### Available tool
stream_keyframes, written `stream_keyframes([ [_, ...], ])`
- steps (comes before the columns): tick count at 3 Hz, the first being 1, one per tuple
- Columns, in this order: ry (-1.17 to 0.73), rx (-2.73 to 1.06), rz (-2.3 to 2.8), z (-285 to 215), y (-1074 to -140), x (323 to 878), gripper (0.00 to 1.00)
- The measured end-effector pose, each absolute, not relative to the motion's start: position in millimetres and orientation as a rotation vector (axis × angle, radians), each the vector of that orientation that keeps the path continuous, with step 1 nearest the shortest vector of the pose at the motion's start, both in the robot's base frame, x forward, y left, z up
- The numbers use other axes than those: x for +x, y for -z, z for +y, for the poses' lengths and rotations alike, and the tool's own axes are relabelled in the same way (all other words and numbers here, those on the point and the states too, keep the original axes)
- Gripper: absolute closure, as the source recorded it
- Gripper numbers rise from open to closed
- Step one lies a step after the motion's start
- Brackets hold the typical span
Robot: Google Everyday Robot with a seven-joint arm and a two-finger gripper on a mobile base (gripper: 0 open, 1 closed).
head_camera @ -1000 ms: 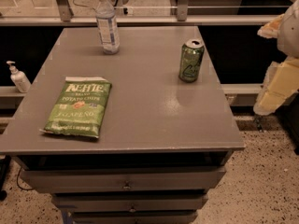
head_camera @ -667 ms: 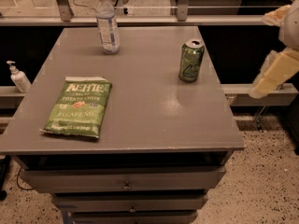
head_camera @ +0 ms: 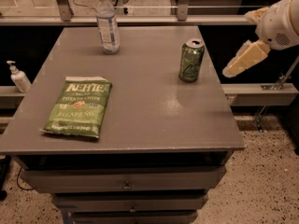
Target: Move green can near green jalapeno chip bag
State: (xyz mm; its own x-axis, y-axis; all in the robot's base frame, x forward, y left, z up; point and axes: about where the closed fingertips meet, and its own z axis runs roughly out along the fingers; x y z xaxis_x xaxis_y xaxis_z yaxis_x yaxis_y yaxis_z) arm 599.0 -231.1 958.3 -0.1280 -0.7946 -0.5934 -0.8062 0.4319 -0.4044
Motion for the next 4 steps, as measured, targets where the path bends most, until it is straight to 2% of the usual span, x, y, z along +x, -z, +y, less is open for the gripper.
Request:
stream_keyframes([
  [3, -0.443, -1.172, 1.806, -170.6, -893.7, 645.4, 0.0],
  [4, -0.538, -1.15, 1.762, -150.0, -884.5, 649.0, 0.14],
])
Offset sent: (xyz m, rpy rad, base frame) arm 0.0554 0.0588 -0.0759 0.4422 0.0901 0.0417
